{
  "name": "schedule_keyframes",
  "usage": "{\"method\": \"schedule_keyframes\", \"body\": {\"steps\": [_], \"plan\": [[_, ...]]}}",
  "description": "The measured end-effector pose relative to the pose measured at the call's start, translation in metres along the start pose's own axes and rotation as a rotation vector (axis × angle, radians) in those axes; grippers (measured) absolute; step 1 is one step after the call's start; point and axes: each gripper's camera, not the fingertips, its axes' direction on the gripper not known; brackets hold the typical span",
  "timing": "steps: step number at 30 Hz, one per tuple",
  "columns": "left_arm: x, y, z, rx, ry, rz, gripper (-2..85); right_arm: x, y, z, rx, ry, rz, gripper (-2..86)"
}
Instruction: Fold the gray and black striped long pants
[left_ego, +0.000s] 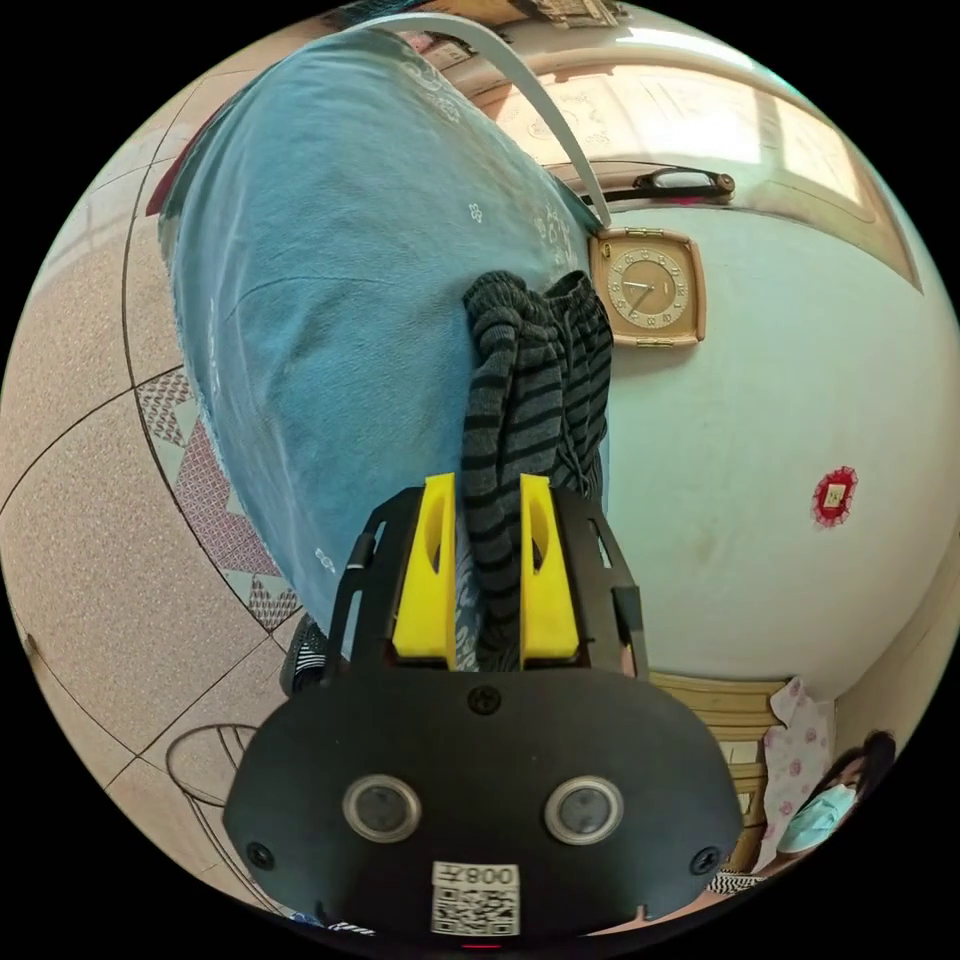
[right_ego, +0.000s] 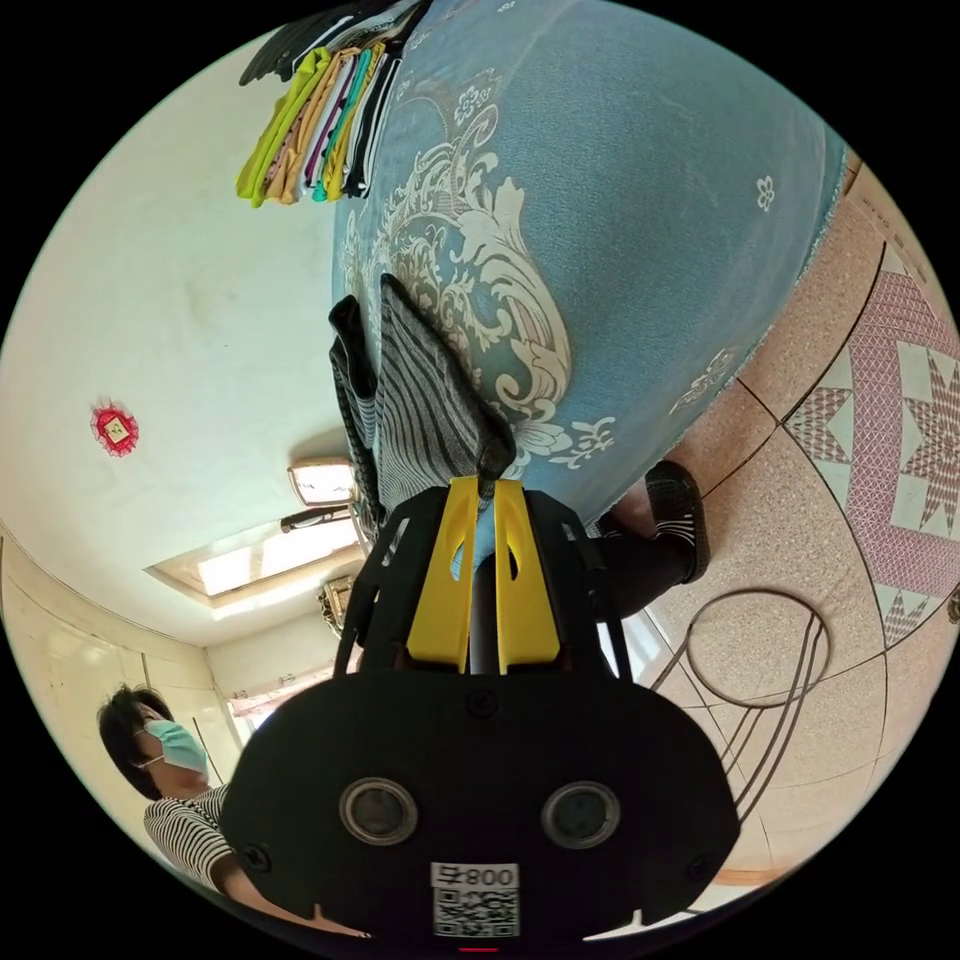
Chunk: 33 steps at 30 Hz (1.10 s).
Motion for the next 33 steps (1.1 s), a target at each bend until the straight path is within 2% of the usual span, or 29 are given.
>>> {"method": "schedule_keyframes", "body": {"steps": [6,17,22,25,33], "plan": [[0.003,-0.007,0.023,-0.025,0.019,-0.013,4.3,-0.013,-0.006,-0.002,-0.001,0.027,0.008,2.5],[0.053,0.025,-0.015,0.069,0.117,0.197,2.2,-0.080,-0.017,-0.012,-0.032,0.032,-0.129,2.4],[0.024,0.044,0.011,0.051,0.005,0.064,2.7,-0.075,-0.024,0.001,-0.041,0.077,-0.068,2.4],[0.020,0.058,0.027,0.102,0.041,-0.004,3.0,-0.064,-0.024,0.012,-0.024,0.046,0.003,2.4],[0.080,0.088,0.060,0.065,-0.049,0.192,2.4,-0.086,-0.014,0.015,0.026,0.004,-0.002,1.1]]}}
